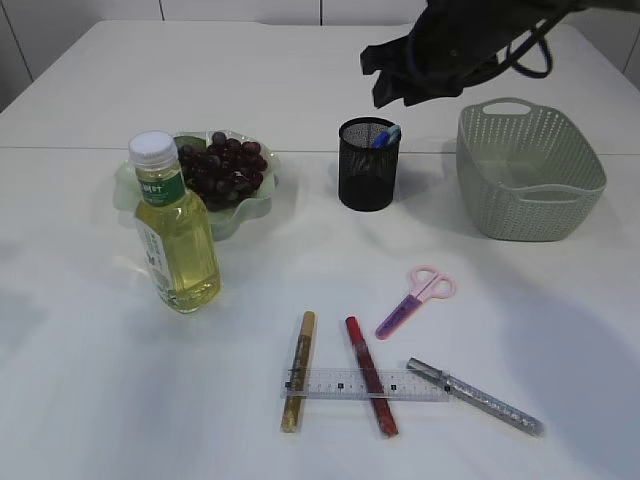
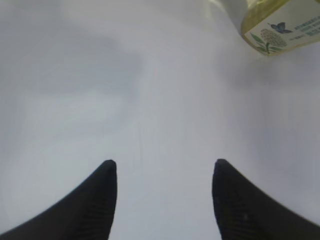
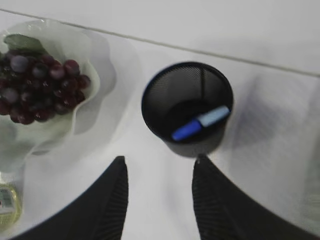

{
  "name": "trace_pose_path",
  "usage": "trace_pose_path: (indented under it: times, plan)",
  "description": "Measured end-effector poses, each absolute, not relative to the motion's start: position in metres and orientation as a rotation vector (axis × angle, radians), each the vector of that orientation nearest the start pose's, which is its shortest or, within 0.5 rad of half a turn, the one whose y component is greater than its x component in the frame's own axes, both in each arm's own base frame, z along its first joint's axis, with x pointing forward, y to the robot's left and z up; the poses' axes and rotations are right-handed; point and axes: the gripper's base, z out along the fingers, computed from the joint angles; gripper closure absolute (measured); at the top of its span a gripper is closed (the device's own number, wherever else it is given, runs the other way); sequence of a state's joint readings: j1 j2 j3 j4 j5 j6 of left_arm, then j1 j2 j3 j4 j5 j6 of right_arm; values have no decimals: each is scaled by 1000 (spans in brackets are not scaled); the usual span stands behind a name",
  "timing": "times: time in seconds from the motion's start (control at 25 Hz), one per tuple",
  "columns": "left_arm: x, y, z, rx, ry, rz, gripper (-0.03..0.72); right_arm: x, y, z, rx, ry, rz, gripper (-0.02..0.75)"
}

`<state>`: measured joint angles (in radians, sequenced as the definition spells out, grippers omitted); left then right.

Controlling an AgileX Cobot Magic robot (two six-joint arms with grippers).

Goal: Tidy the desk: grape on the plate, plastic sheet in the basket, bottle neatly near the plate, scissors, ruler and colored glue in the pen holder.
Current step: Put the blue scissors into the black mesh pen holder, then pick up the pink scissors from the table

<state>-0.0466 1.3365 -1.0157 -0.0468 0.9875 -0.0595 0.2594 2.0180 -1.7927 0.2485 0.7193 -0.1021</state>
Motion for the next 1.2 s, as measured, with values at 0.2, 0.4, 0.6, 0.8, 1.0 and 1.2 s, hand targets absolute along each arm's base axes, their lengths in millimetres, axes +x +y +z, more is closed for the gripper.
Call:
trace_pose_path:
  times: [0.2, 0.4, 0.6, 0.8, 1.0, 1.2]
  plan:
    - [252, -15, 285, -45, 2795, -89, 254, 419, 127, 306, -134, 2584, 309, 391]
    - [252, -15, 285, -46, 2793, -90, 256, 396, 144, 301, -19, 2770, 224, 391]
    - [252, -16, 285, -46, 2784, -91, 261, 377, 171, 298, 53, 2837, 111, 391]
    - [252, -16, 285, -46, 2784, -91, 263, 371, 180, 296, 127, 2831, 70, 391]
    - [253, -16, 285, -47, 2783, -92, 263, 367, 177, 290, 112, 2852, 33, 391]
    - [253, -16, 285, -47, 2776, -93, 263, 355, 171, 282, 105, 2898, 13, 391]
